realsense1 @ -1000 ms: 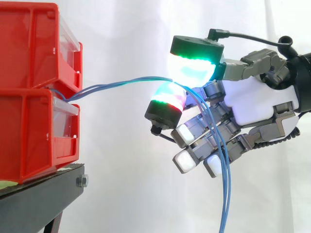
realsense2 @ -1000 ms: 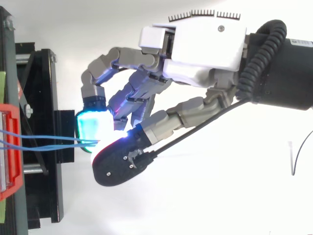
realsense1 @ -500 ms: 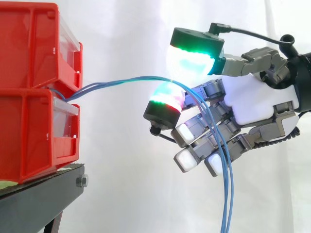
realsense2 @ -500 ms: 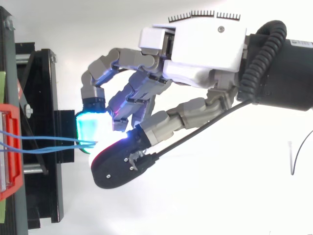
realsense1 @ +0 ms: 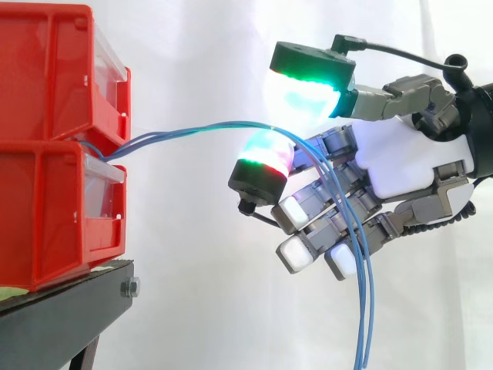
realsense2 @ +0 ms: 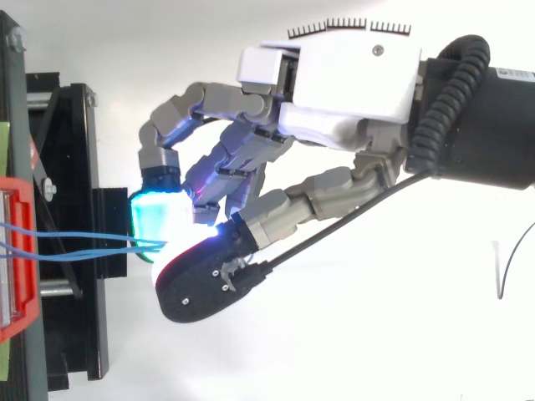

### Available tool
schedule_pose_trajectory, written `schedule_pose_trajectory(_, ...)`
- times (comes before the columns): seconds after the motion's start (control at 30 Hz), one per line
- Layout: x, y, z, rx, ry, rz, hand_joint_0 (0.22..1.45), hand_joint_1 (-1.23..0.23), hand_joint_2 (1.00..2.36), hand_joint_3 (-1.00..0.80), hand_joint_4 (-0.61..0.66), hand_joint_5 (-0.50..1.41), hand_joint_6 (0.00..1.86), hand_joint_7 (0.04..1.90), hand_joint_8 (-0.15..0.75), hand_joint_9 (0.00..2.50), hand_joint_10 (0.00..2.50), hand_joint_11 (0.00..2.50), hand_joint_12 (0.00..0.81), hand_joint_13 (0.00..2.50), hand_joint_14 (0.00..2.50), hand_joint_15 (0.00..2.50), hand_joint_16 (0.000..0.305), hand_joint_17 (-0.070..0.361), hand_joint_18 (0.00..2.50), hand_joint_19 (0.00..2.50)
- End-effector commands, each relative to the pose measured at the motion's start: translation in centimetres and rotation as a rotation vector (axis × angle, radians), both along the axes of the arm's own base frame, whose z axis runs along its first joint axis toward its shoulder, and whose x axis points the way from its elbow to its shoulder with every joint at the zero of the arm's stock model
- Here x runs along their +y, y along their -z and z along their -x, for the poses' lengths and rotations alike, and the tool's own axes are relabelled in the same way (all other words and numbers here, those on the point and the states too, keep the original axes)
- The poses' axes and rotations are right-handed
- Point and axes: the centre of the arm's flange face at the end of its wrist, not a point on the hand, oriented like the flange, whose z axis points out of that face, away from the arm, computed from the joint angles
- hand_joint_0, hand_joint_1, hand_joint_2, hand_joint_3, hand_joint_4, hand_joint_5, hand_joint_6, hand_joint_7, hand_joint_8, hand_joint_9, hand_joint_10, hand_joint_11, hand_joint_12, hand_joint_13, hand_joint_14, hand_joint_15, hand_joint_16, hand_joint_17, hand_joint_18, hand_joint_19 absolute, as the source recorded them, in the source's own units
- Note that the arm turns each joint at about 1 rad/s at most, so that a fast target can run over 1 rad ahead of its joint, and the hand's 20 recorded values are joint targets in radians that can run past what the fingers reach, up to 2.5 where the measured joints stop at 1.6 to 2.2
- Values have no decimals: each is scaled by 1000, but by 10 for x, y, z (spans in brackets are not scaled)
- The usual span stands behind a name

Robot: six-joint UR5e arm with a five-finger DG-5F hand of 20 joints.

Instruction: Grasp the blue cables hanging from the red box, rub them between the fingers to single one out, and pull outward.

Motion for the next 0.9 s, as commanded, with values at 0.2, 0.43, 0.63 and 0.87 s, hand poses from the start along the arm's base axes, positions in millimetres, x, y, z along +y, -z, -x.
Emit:
schedule_pose_trajectory(0.2,0,0,0,0,0,0,530,-846,1000,-500,152,-170,872,1103,350,886,18,834,417,846,17,559,59,132,856,653)
schedule_pose_trajectory(0.43,0,-1,0,-1,0,0,626,-794,1007,-419,137,-147,876,1191,346,971,16,857,403,898,18,567,55,123,885,655)
schedule_pose_trajectory(0.63,1,-2,-1,-4,-2,-1,654,-840,1011,-361,94,-155,894,1170,341,951,18,850,401,893,18,564,55,123,886,637)
schedule_pose_trajectory(0.87,1,-3,-1,-6,-2,-1,712,-940,1000,-498,79,-181,903,1115,322,828,18,843,389,891,21,625,54,122,904,650)
